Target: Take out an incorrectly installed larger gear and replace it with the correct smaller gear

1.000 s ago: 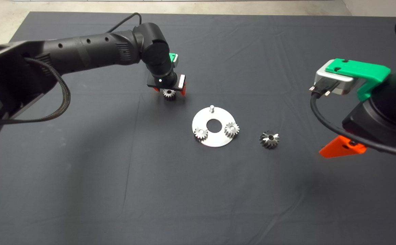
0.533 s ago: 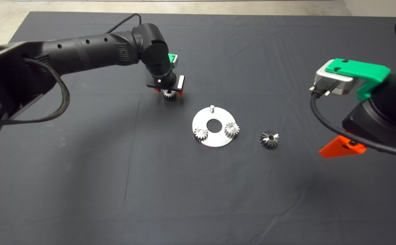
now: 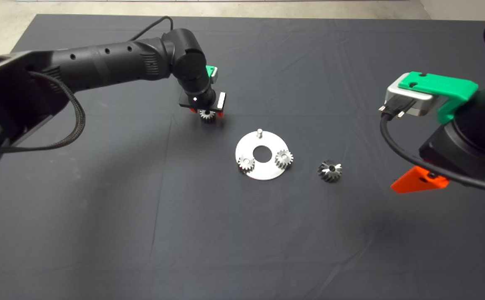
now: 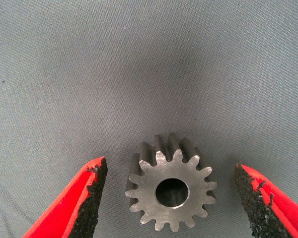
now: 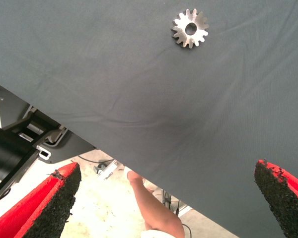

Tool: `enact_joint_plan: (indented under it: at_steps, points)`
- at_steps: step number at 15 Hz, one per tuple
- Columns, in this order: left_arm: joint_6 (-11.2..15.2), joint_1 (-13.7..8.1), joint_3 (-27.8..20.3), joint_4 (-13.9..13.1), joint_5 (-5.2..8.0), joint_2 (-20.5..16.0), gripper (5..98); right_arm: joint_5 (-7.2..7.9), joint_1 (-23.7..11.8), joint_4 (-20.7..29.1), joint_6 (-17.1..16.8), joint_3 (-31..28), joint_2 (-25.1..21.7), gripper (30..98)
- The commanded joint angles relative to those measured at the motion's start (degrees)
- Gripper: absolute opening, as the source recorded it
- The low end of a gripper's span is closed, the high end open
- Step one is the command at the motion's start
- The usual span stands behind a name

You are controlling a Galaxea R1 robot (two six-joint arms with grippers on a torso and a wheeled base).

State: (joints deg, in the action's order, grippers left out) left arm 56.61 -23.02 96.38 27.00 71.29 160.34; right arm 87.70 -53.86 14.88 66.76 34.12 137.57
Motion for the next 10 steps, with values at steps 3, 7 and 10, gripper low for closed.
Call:
enact_joint_plan:
  at_steps: [3, 7, 10]
  points:
    - [-0.36, -0.45, 0.03, -0.55, 0.08, 0.03, 64.9, 2.48, -1.68, 1.99, 0.30, -0.30, -0.06, 92.3]
    - [-0.56, -0.45, -0.06, -0.63, 0.10, -0.41, 64.9, 2.48, -1.61, 1.99, 0.30, -0.30, -0.06, 92.3]
    - [-0.63, -0.45, 0.03, -0.55, 0.17, -0.50, 64.9, 2.39, -1.69, 1.96, 0.30, -0.30, -0.06, 92.3]
